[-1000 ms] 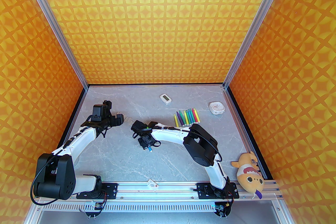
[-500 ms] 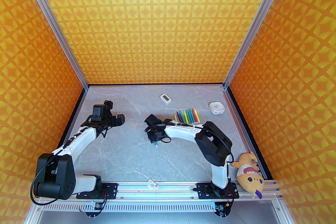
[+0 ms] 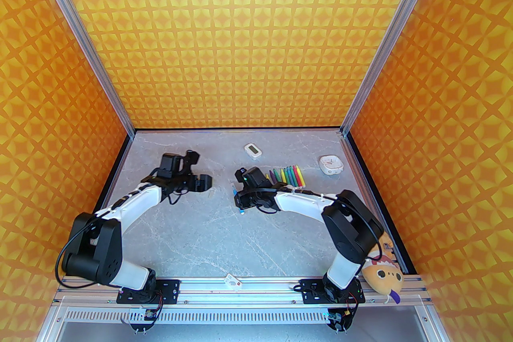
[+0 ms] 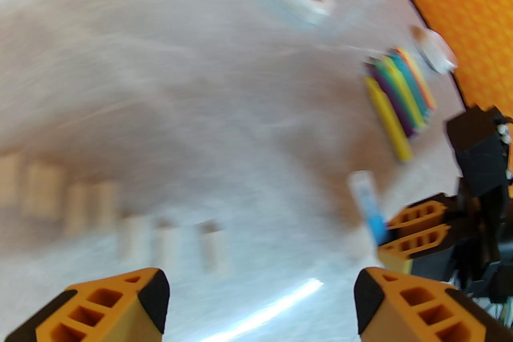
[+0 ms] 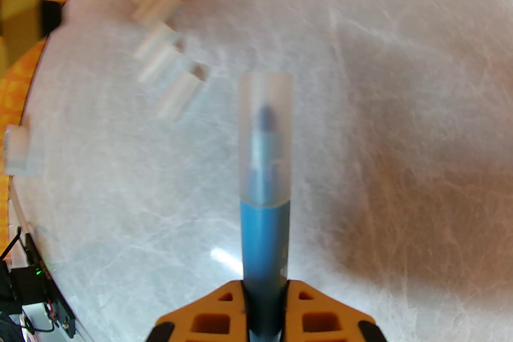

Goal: Open the pen caps

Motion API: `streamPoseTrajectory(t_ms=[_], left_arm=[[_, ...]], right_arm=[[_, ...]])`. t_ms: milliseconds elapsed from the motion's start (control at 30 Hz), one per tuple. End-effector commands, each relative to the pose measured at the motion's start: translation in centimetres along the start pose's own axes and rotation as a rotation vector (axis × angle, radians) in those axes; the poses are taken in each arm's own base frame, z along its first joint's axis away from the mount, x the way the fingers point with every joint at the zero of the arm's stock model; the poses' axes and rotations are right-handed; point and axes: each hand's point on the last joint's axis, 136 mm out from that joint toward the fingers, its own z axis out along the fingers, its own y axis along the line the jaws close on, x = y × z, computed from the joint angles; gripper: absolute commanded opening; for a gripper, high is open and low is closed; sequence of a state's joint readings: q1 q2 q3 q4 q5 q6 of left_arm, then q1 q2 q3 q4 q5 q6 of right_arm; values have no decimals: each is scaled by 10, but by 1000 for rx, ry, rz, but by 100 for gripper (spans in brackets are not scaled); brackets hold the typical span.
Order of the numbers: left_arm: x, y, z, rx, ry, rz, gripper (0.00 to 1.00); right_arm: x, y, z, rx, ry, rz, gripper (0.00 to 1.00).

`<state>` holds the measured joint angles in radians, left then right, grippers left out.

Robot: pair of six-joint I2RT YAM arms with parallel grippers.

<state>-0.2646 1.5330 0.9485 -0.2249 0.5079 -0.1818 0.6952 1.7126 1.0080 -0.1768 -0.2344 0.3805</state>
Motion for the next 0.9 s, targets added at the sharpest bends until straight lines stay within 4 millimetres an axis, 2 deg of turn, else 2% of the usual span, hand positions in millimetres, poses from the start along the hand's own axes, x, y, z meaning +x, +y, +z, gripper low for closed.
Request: streamPoseTrajectory(t_ms=[0, 167, 367, 467, 633, 867], left_arm=[[-16, -28, 3, 147, -24, 4, 77], [-21, -55, 2, 292, -18, -6, 76], [-23, -72, 2, 388, -22, -27, 69], [-24, -81, 1, 424, -24, -24, 69], [-24, -87, 0, 450, -30, -25, 69], [-21, -93, 4, 467, -17, -39, 63]], right_arm=[[-19, 24, -19, -103, -96, -73, 0], [-26, 39, -38, -160, -148, -119, 0], [-29, 43, -44, -165, -154, -143, 0], [-31, 44, -45, -168, -154, -146, 0], [-33, 45, -44, -170, -151, -148, 0], [-39, 48, -50, -173, -174, -155, 0]])
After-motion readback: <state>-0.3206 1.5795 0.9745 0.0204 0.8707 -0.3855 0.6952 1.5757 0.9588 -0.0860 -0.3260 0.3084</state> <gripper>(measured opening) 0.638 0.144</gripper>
